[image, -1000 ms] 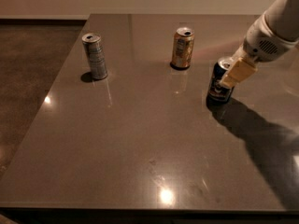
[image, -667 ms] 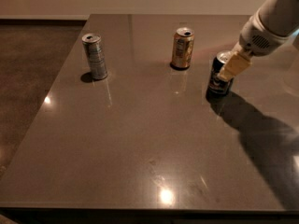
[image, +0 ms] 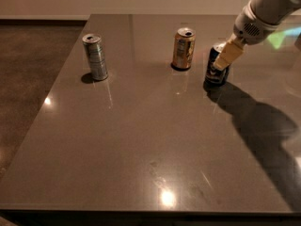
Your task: Move pepsi can near orange can
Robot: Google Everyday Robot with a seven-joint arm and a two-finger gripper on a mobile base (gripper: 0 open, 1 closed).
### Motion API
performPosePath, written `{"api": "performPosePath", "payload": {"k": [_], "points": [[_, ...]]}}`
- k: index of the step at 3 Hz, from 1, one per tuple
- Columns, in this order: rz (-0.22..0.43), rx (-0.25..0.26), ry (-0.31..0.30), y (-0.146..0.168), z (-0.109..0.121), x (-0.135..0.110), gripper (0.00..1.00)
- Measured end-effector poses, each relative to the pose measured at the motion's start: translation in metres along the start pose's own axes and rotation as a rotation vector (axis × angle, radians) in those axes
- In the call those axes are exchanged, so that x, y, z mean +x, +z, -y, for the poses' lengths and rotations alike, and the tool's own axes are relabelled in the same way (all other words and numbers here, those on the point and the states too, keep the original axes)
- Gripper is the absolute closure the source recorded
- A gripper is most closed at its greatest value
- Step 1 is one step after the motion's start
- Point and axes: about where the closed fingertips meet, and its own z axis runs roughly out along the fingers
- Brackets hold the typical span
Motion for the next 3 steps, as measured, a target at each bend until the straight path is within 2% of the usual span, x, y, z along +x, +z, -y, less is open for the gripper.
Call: {"api": "performPosePath", "payload": {"k": [2, 3], "points": [[0.018, -0.028, 0.018, 0.009, 0.014, -0.026, 1.0], [0.02, -0.041, 0.02, 0.012, 0.016, -0.033, 0.81]]}}
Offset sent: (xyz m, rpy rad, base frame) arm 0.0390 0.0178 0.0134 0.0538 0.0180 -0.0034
